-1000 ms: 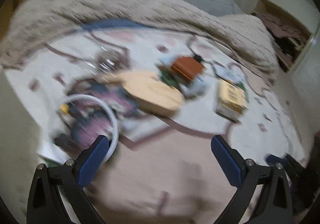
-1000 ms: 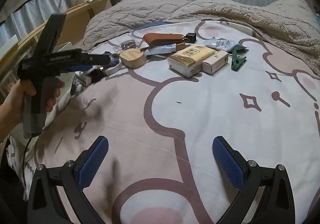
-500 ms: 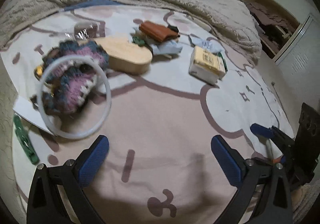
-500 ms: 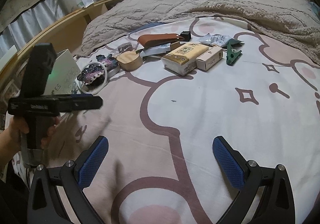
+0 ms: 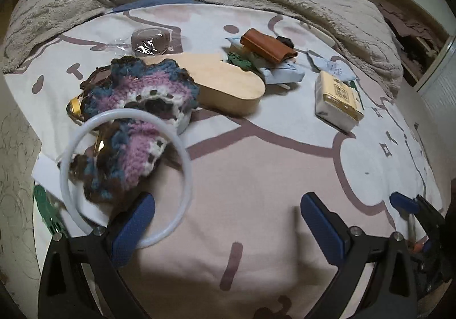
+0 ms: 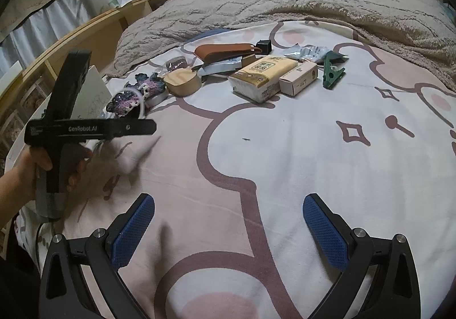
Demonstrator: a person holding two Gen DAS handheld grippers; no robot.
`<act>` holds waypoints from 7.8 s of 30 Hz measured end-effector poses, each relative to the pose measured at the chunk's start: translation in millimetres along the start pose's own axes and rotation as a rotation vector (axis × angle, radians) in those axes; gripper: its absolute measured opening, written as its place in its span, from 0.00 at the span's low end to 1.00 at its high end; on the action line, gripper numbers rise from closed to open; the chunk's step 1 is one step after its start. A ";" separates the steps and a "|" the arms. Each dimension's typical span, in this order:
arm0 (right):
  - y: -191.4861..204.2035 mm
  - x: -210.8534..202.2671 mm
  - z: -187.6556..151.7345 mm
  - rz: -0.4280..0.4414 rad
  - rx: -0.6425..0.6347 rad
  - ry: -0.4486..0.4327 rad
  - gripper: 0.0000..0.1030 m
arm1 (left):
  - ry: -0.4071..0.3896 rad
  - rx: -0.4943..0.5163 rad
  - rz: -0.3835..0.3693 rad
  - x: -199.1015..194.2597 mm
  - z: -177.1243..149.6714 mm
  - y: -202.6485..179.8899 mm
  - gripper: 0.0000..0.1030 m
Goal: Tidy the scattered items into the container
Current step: 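Grasp the white plastic ring with the left gripper and lift it, then hold the white ring with left gripper while right reaches for the green clothespin, then grasp the green clothespin with white cord using the right gripper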
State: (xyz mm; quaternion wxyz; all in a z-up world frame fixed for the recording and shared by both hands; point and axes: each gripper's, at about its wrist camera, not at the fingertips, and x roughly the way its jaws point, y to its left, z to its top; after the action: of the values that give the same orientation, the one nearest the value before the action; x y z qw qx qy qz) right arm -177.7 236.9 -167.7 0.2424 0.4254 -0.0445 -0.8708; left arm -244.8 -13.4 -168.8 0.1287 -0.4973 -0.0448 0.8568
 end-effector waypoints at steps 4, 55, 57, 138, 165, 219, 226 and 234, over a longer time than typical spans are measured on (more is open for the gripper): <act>-0.8 1.1 0.0 0.000 0.006 0.003 1.00 | 0.023 0.022 -0.096 -8.5 -13.4 -7.6 1.00; -101.0 62.9 127.7 -0.235 0.131 0.016 0.07 | -0.007 0.248 -0.007 -37.1 -95.9 -38.8 1.00; -95.7 60.2 117.9 -0.232 0.109 0.010 0.06 | -0.007 0.248 -0.007 -37.6 -95.9 -39.0 1.00; 30.9 -70.3 -49.9 0.098 -0.090 0.120 0.74 | -0.075 0.158 0.036 -34.9 -90.3 -8.6 1.00; 42.9 -31.3 -17.9 0.173 -0.088 0.172 0.74 | -0.076 0.158 0.037 -34.9 -90.7 -7.6 1.00; 22.5 -72.7 -61.0 -0.200 0.087 0.092 0.74 | -0.122 0.169 0.079 -41.1 -92.7 -13.1 0.89; 36.1 -87.2 -52.6 -0.095 0.045 0.086 0.74 | -0.122 0.169 0.079 -41.3 -92.8 -12.7 0.89; 26.0 -57.4 -41.7 -0.130 0.062 0.124 0.74 | -0.122 0.168 0.078 -41.4 -92.9 -12.5 0.89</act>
State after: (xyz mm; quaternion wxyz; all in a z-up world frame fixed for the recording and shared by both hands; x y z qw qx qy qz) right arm -106.1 245.8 -145.5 0.1743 0.4877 -0.0289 -0.8550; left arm -142.8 -17.1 -177.9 0.1334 -0.4332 0.0389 0.8905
